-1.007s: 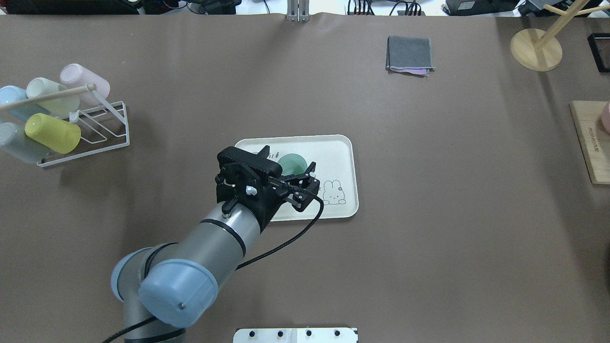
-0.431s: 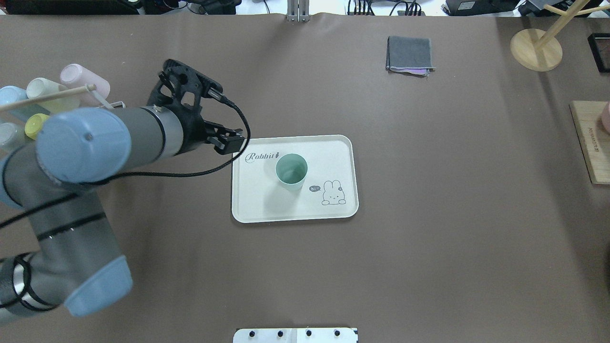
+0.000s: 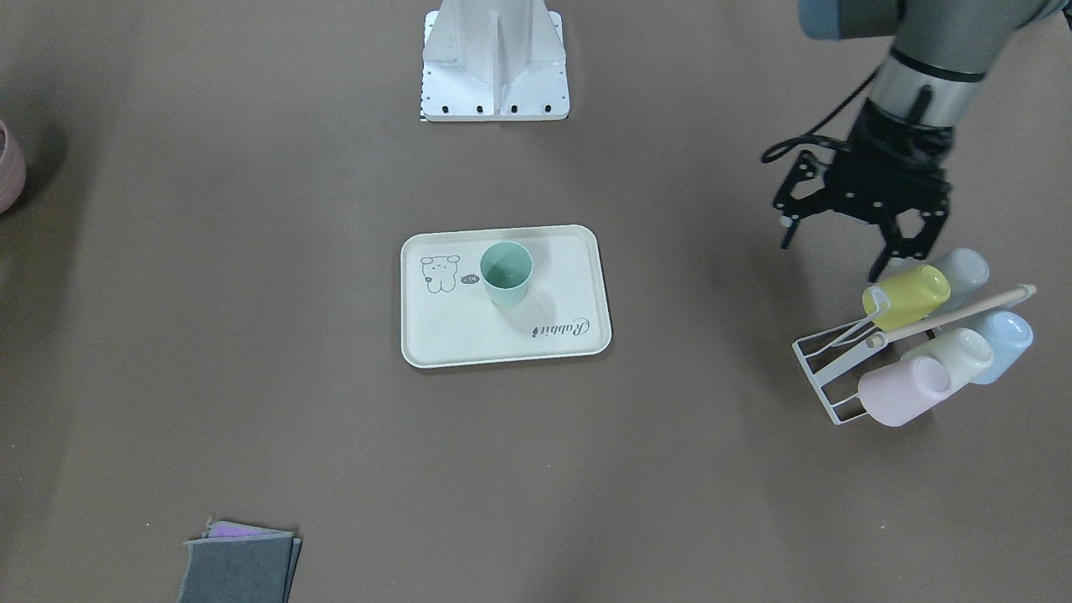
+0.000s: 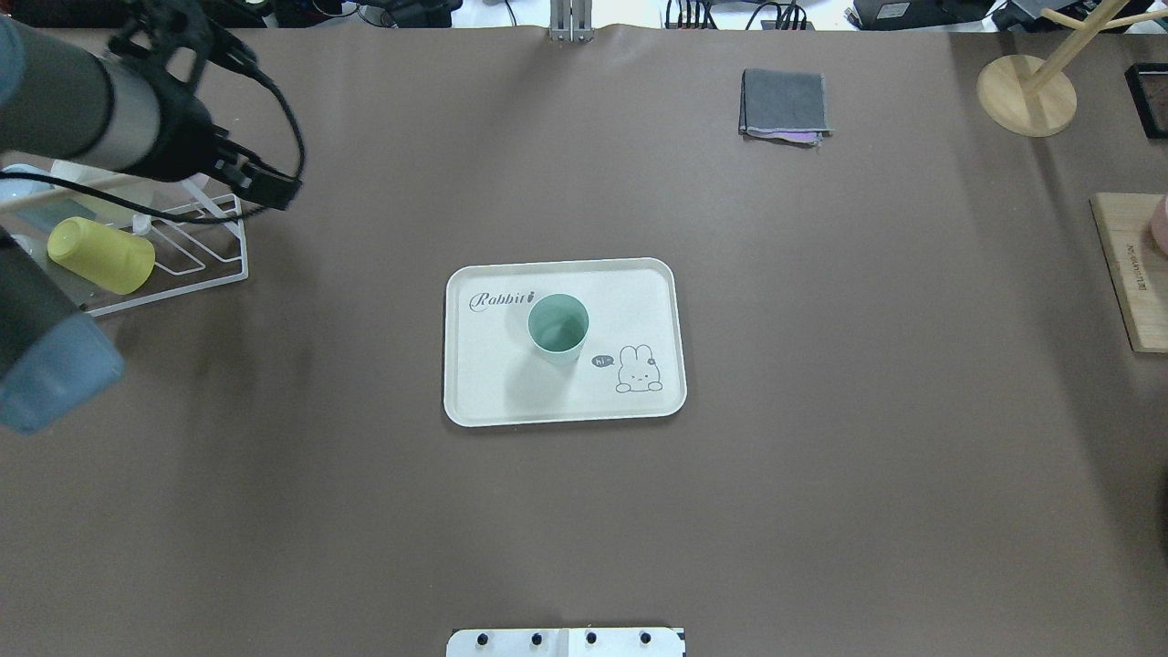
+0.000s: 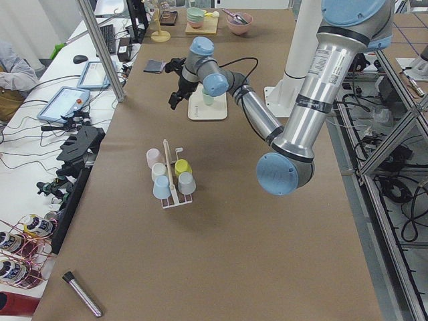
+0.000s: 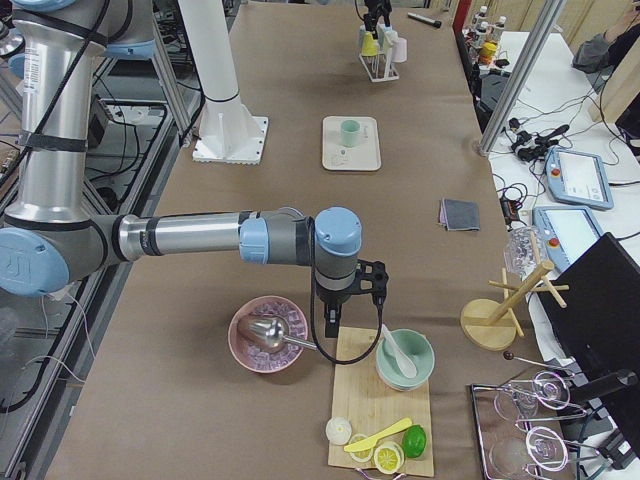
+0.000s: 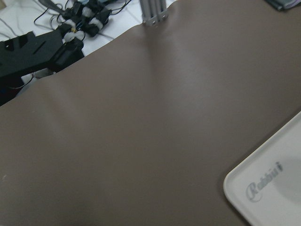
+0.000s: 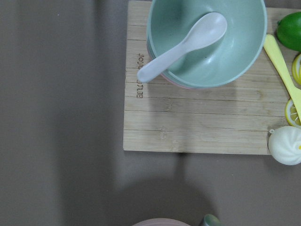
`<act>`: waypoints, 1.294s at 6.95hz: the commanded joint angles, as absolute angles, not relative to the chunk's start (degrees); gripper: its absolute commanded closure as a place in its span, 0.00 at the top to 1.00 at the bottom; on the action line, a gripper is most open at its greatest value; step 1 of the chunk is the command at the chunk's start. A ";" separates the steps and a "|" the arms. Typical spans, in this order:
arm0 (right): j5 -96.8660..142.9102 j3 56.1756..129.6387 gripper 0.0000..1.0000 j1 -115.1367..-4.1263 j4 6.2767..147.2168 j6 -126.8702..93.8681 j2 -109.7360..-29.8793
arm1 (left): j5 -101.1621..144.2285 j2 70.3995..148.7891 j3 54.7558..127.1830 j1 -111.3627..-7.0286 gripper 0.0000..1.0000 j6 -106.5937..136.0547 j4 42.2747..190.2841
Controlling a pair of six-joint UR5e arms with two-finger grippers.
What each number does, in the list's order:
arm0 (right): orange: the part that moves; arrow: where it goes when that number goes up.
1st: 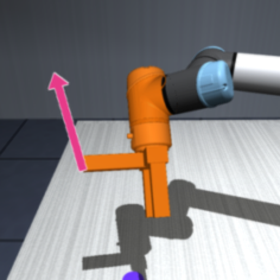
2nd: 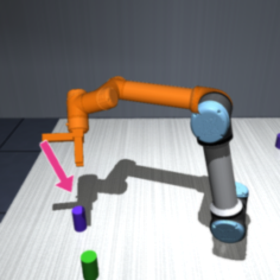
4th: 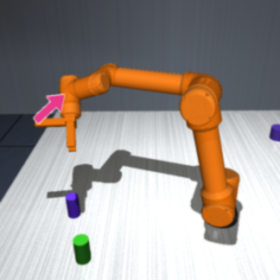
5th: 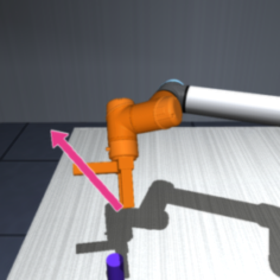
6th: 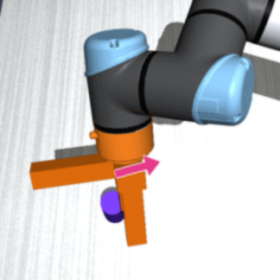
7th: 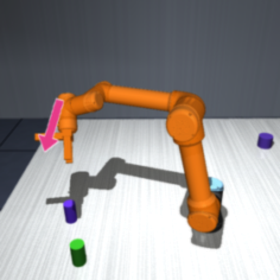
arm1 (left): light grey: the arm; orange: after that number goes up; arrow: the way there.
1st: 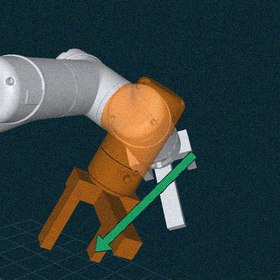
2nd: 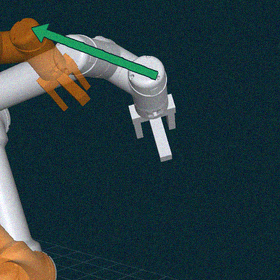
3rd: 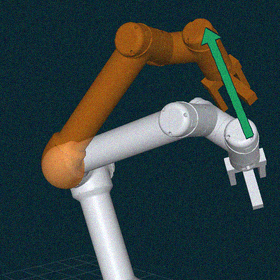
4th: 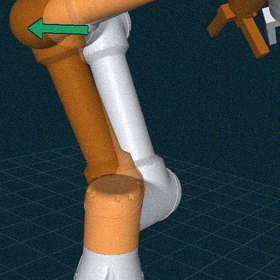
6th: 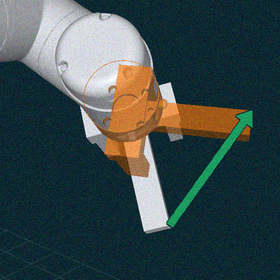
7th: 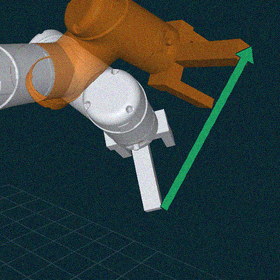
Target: Pick up and place green cup on tray
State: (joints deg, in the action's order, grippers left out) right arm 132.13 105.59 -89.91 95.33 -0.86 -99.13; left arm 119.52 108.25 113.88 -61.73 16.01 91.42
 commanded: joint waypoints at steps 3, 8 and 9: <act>132.89 105.47 1.00 -89.91 95.27 -0.88 -98.88 | 134.47 98.30 103.81 -85.13 0.98 -9.13 69.53; 134.48 105.47 1.00 -90.70 95.27 -0.53 -100.36 | 134.82 91.69 97.73 -94.02 0.97 -11.68 76.11; 134.39 105.47 1.00 -90.70 95.27 -0.44 -100.81 | 134.74 91.50 98.26 -95.35 0.97 -11.86 76.03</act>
